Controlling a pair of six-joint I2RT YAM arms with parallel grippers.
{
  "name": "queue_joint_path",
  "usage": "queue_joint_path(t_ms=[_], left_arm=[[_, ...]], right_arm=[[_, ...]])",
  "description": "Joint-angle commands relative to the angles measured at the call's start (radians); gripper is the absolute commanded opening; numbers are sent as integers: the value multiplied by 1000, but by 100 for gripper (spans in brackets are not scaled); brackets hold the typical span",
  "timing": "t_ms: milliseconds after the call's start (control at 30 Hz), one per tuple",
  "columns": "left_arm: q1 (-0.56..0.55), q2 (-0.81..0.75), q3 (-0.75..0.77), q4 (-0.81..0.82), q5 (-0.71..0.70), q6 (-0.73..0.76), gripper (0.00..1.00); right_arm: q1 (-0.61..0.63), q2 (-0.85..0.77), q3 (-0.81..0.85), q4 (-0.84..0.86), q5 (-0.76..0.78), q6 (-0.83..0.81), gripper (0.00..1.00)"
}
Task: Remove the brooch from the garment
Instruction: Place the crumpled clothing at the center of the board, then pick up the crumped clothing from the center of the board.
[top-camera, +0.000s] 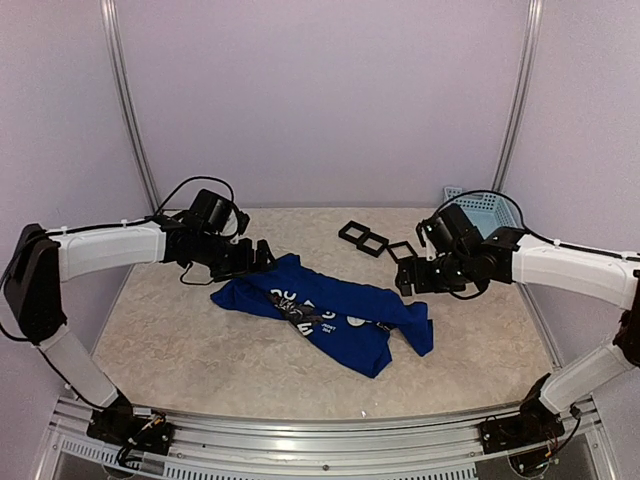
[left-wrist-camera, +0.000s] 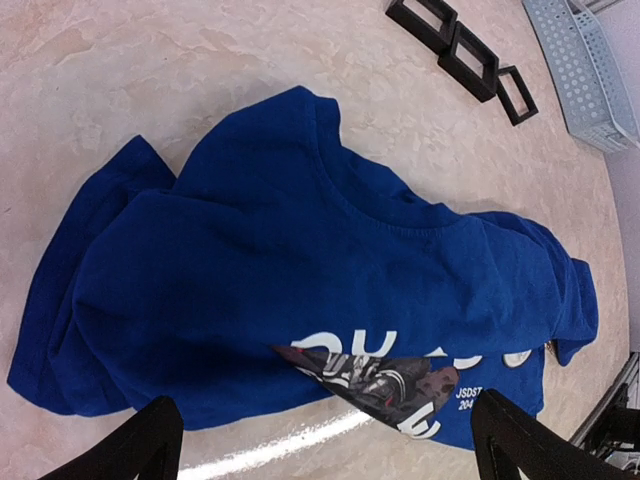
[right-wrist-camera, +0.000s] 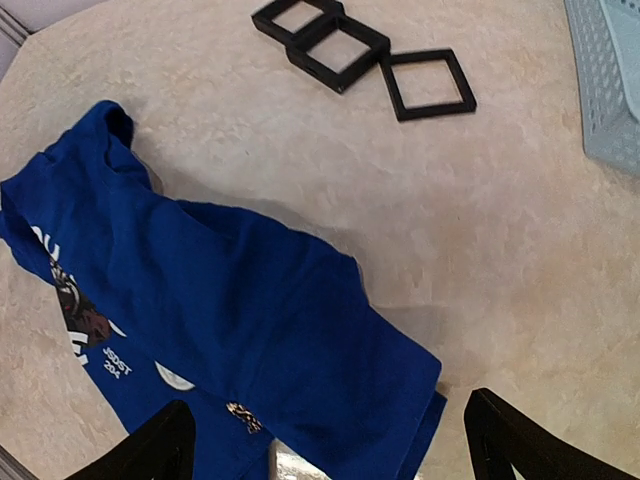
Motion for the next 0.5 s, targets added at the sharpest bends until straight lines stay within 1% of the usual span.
queue_joint_path(t_ms=[0, 100, 233, 300, 467], left_arm=[[7, 132, 157, -63, -16, -7, 99], [4, 196, 237, -58, -20, 30, 99], [18, 306, 371, -75, -12, 71, 99], [24, 371, 429, -94, -5, 77, 99], [21, 469, 481, -74, -3, 119, 99]], right_arm=[[-33, -47, -119, 20, -47, 137, 96], [-64, -43, -181, 73, -89, 174, 96], [-165, -27, -228, 197, -216, 217, 89], [-191, -3, -205, 225, -257, 204, 88], [-194, 102, -97, 188, -249, 137, 90]])
